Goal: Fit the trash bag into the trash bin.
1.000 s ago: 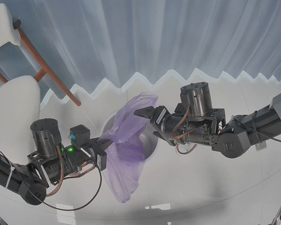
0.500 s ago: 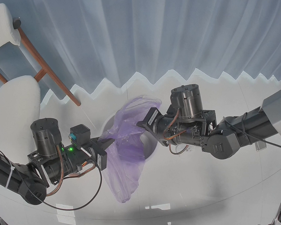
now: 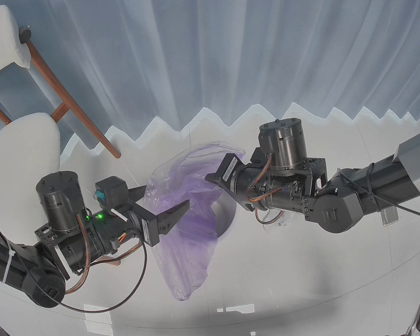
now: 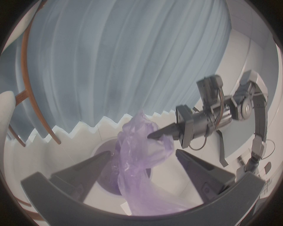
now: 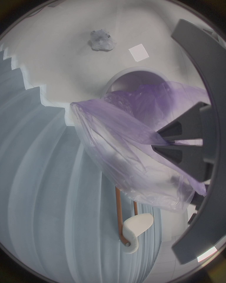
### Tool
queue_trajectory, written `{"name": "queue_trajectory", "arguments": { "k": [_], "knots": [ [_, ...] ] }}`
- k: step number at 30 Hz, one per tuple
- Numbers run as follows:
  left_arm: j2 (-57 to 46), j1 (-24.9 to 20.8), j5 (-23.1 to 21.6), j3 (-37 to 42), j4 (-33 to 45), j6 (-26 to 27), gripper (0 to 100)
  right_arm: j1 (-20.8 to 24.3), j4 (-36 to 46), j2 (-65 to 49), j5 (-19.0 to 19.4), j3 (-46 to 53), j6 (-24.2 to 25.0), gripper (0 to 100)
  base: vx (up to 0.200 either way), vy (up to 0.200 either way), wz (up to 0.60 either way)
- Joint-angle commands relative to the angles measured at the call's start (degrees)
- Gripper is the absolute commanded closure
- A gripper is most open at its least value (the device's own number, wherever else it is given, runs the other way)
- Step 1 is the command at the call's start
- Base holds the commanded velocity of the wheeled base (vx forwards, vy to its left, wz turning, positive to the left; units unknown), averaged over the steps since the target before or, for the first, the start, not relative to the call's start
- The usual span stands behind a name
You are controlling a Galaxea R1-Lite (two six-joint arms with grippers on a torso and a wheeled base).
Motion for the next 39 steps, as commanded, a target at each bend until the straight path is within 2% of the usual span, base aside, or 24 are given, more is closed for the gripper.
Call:
{"name": "queue_trajectory", "arguments": {
  "k": [1,10,12,13,14,18,24,30,35,39],
  "knots": [
    [-5.0,0.0,1.1,2.7,-0.4,-2.8,0,-0.3,-0.3,-0.8,-0.1,2.4,-2.1,100,0.0,0.0,0.0],
    [-9.9,0.3,0.9,11.0,0.3,-7.6,0,-0.5,-0.3,-0.9,-0.1,2.9,-2.9,100,0.0,0.0,0.0],
    [-10.1,0.5,1.4,11.0,0.3,-12.9,0,-0.5,-0.3,-0.9,-0.1,3.0,-3.0,100,0.0,0.0,0.0],
    [-10.1,0.6,1.5,10.9,0.3,-13.3,0,-0.5,-0.3,-0.9,-0.1,3.0,-3.0,100,0.0,0.0,0.0],
    [-10.6,1.2,2.5,10.6,0.3,-17.7,0,-0.4,-0.3,-1.0,-0.1,3.2,-2.9,100,0.0,0.0,0.0],
    [-10.3,4.6,2.6,10.2,0.4,-22.7,0,-0.4,-0.4,-1.6,-0.1,4.7,-3.6,100,0.0,0.0,0.0],
    [-8.0,6.4,2.5,9.2,0.4,-29.2,0,-0.2,-0.6,-2.7,0.0,7.1,-6.2,100,0.0,0.0,0.0],
    [-4.3,5.6,2.4,8.6,-0.1,-30.2,0,0.1,-2.5,-3.1,0.0,7.8,-6.7,100,0.0,0.0,0.0],
    [-1.4,2.7,2.4,7.6,-0.4,-30.3,0,0.2,-2.8,-3.7,0.0,7.9,-7.4,100,0.0,0.0,0.0],
    [-0.1,2.7,2.4,6.7,-0.4,-30.2,0,0.3,-2.8,-4.1,0.0,8.0,-7.6,100,0.0,0.0,0.0]
  ]
}}
